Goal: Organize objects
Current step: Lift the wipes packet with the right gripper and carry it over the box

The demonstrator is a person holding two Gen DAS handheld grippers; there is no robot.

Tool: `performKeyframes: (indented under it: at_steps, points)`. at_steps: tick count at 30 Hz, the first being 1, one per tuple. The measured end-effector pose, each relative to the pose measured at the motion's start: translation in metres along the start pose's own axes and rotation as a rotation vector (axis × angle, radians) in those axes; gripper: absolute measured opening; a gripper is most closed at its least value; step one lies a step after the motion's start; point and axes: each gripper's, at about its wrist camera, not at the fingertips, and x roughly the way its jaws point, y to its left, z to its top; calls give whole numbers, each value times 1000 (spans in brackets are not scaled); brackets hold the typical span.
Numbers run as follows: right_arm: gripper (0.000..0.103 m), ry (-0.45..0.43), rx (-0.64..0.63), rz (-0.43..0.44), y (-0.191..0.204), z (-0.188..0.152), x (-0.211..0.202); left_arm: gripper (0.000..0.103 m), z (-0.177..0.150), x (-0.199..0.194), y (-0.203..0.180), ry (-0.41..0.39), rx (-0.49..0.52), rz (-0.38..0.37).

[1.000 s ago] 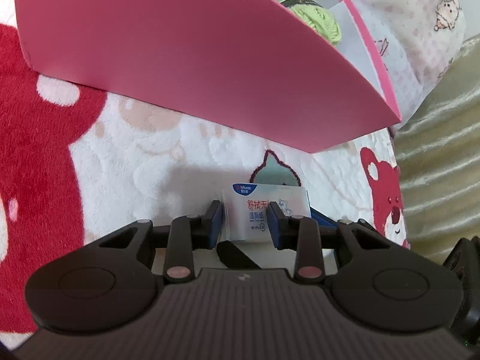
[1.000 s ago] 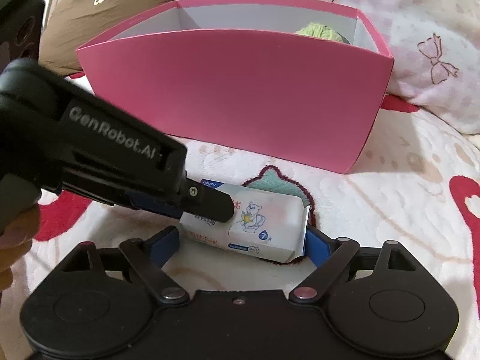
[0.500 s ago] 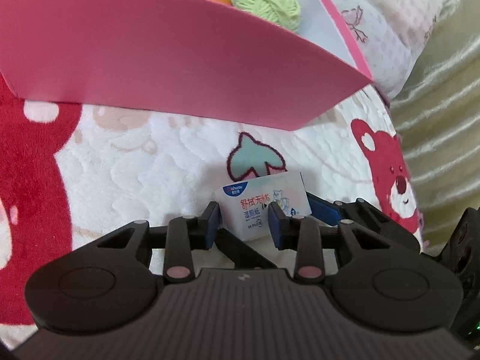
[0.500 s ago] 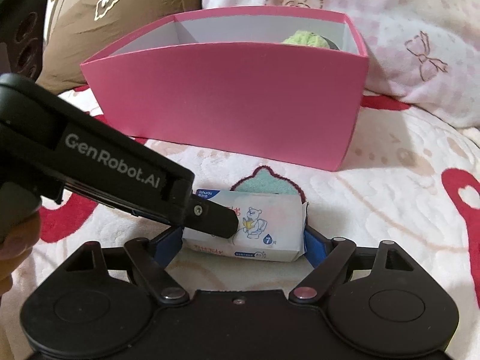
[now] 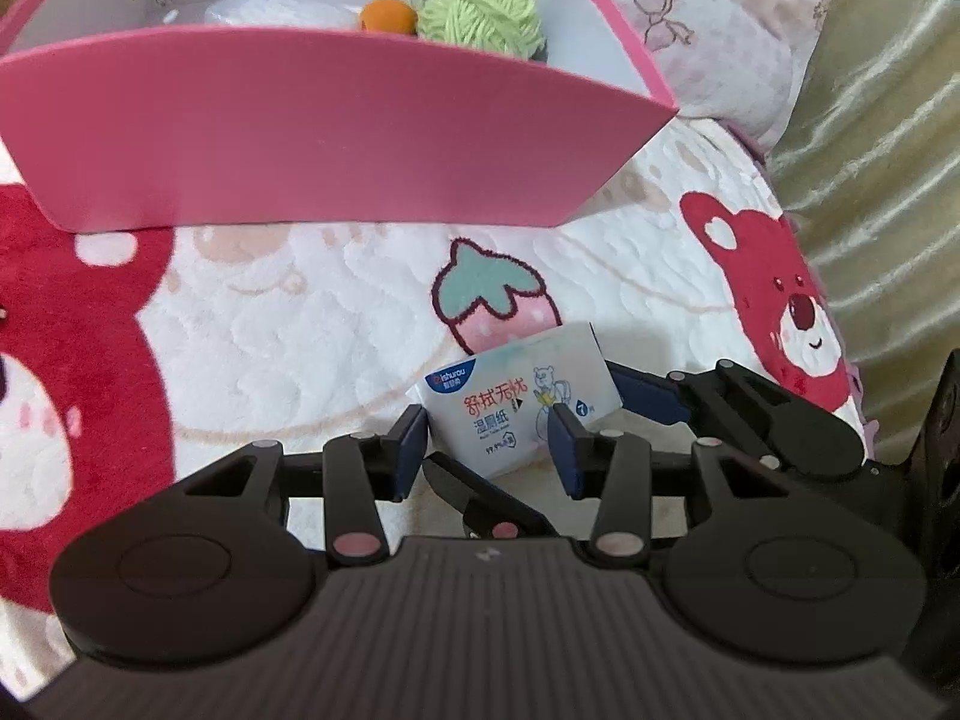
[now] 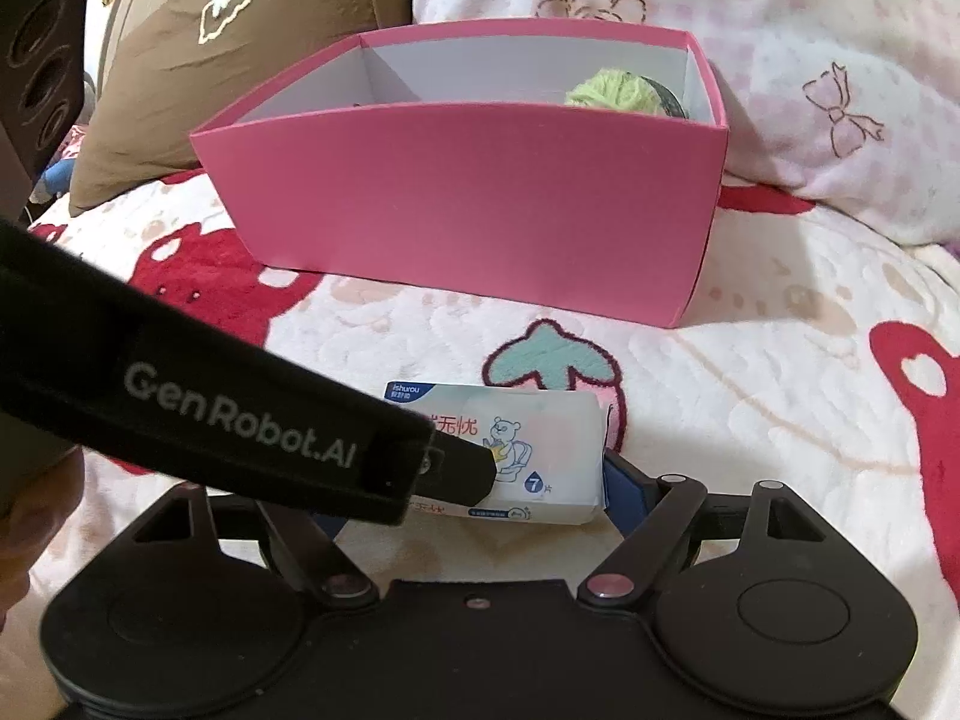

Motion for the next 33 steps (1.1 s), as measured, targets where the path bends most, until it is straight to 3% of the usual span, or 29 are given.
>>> performKeyframes:
  at_steps: [3,6,10,20,33]
  points:
    - [83,2,12,28,3,4,-6,38,-4,-8,-1,19,9,55]
    - [83,6,49,80,5,8,-14,38,-12,-21,8,7,-49,31]
    - [83,-10,-2,100,19,6,-25,38,-15,-35,7,-10,-63,49]
    - [81,-7,75,199,13,14,-55,37,-26,-88,4,-119,-111,-30]
    - [81,-4,22,196,21,34,-90,37,-23,-119,-3,-148,-131,-51]
